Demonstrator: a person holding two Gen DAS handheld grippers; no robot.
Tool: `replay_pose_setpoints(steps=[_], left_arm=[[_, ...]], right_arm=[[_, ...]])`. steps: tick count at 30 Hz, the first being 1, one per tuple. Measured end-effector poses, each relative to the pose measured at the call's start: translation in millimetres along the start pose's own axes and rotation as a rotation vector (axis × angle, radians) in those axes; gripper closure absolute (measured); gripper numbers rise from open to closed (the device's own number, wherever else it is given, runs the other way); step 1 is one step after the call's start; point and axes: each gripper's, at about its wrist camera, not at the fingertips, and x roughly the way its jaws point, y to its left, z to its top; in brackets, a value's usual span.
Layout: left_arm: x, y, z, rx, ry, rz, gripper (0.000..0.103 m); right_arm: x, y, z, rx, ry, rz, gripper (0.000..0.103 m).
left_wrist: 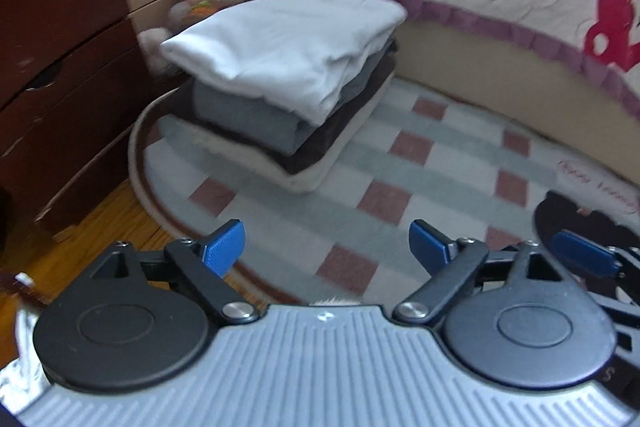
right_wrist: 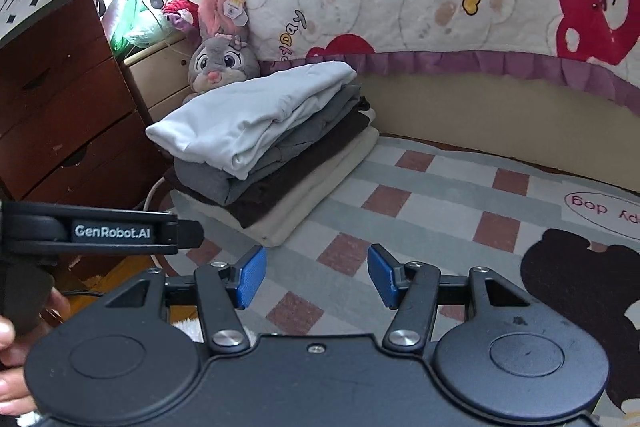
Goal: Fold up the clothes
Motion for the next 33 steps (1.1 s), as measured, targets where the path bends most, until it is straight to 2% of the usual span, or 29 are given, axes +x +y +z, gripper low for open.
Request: replay_pose_setpoints(steps=[4,11,19,22,29,33], left_arm=[[-6.6,-3.1,-8.1,0.024,0.002,0.016,0.013],[-10.1,-8.7,-11.6,0.067,-0.006,0.041,0.012],[-12.6,-6.1,-16.8,0.054,0.005,0.038,0.010],[-11.5,-7.2,-17.0,0.061,0.002,0.058,0.008],[-7.3,-10.8,-16.8,0.071,0.010,0.081,0.007],[-10.1,-9.6,-17.2,0.057,-0.004,0.076,0.007]], right_arm=[[-8.0,6.0,-10.4,-0.028,0.000,-0.031,0.041],[-14.3,11.4,-9.0,-0.049,-0.016,-0.059,0.040],[-14.5,10.3,-11.3,-0.057,-0.020,-0.079,0.040],[-15.2,10.8,-11.1,-0.049,-0.026,-0.066,0.040],[-16.9,17.3,-11.6,-0.085,-0.020,-0.097,0.040],[-17.6,17.3,-12.2,-0.089,-0.022,-0.099,0.040]])
